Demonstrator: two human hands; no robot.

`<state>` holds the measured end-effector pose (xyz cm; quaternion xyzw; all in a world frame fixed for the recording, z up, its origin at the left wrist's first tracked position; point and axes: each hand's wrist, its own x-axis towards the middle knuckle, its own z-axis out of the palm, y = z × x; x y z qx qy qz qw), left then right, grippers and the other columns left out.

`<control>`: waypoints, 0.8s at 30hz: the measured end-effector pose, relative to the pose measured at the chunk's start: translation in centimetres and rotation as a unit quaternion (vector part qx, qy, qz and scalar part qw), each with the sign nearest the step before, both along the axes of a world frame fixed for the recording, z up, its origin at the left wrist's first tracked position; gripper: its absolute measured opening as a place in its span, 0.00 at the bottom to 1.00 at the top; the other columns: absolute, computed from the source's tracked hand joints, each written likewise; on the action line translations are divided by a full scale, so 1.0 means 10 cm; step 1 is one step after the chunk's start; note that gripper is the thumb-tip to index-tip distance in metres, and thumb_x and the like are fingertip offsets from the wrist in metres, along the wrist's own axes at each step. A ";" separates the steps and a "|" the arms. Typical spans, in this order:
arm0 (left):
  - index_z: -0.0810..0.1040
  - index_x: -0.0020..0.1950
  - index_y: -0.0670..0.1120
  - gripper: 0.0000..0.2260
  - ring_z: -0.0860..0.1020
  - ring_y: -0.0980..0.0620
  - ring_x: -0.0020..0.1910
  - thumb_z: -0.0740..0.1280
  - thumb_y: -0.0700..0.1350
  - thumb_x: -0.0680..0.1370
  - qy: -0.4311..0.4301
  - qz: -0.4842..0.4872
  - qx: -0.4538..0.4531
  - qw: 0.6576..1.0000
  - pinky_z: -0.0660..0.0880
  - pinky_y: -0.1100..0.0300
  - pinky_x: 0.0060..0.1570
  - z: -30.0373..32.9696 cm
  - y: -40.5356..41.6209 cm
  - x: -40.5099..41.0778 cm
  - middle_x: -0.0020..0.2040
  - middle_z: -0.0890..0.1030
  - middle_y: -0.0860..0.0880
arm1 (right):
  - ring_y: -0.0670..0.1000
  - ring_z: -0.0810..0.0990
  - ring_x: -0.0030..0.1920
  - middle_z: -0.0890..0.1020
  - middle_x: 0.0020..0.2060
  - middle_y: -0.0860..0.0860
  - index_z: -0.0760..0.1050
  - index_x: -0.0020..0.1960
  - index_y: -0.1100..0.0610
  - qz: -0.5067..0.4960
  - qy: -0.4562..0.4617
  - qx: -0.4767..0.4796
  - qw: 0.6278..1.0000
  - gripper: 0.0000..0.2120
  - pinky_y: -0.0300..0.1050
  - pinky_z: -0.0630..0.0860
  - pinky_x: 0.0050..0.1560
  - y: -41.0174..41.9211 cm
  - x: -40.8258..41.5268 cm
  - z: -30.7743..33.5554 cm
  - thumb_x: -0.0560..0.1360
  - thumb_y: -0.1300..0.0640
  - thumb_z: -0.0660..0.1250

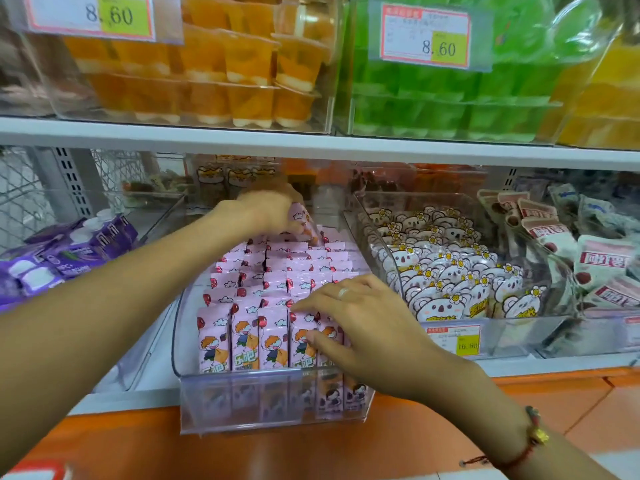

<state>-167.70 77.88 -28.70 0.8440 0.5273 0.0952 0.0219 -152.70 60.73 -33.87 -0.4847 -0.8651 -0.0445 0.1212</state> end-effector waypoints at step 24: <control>0.81 0.59 0.44 0.13 0.78 0.49 0.51 0.65 0.48 0.79 -0.071 -0.048 -0.074 0.993 0.75 0.54 0.51 -0.38 0.00 0.23 0.56 0.82 0.46 | 0.44 0.73 0.60 0.77 0.61 0.41 0.70 0.66 0.42 -0.008 -0.001 -0.001 1.000 0.16 0.39 0.56 0.61 0.00 0.00 0.00 0.79 0.45 0.57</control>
